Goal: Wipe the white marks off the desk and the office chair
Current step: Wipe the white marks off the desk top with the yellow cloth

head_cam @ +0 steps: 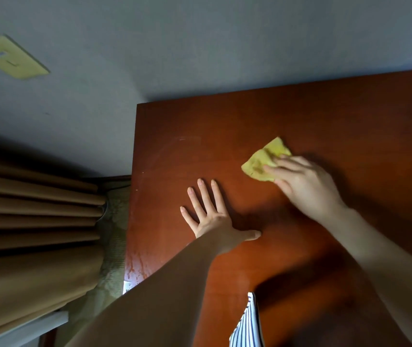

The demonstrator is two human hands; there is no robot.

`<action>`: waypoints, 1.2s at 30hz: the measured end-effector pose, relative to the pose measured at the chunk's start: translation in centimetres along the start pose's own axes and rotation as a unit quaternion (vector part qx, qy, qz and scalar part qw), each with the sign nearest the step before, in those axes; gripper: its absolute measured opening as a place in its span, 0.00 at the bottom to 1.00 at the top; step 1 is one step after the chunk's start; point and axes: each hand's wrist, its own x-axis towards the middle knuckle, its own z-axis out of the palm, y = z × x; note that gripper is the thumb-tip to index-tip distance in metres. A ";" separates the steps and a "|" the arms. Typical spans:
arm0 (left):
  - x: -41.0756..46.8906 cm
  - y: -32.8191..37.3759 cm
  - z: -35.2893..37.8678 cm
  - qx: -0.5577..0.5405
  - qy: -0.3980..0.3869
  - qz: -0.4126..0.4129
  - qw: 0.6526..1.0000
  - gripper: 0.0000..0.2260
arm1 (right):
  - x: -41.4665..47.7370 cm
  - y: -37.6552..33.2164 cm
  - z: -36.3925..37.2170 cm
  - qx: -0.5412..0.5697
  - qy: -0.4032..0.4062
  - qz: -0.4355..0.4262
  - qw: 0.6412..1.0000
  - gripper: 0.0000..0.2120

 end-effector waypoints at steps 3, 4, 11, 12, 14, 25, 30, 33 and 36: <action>0.2 -0.1 0.2 -0.003 -0.002 0.003 1.000 0.65 | 1.5 2.4 -0.4 0.014 0.027 0.094 0.995 0.17; 0.2 -0.2 0.3 -0.004 -0.001 0.004 1.000 0.65 | 2.3 3.0 -0.5 0.014 0.036 0.116 0.993 0.16; 0.5 -0.3 0.7 -0.003 0.011 0.007 1.000 0.66 | 9.8 4.3 0.6 0.028 -0.005 0.114 0.993 0.16; 0.6 -0.3 0.7 -0.004 0.012 0.008 1.000 0.66 | 10.9 4.0 0.9 0.030 -0.013 0.108 0.994 0.16; 0.7 -0.4 0.9 -0.005 0.017 0.010 1.000 0.66 | 12.9 3.0 1.6 0.031 -0.020 0.095 0.995 0.17; 0.9 -0.6 1.5 -0.006 0.030 0.012 0.999 0.66 | 14.9 -5.8 4.9 0.041 -0.075 -0.066 0.994 0.17; 0.9 -0.7 1.6 -0.015 0.045 0.016 0.999 0.65 | 10.5 -7.4 5.1 0.051 -0.076 -0.091 0.992 0.17; 0.8 -1.0 1.8 -0.030 0.062 0.034 0.997 0.64 | 8.1 -7.6 4.6 0.060 -0.068 -0.076 0.993 0.17; 0.8 -1.6 1.9 -0.073 0.090 0.073 0.991 0.61 | 5.5 -7.1 4.0 0.055 -0.053 -0.060 0.995 0.17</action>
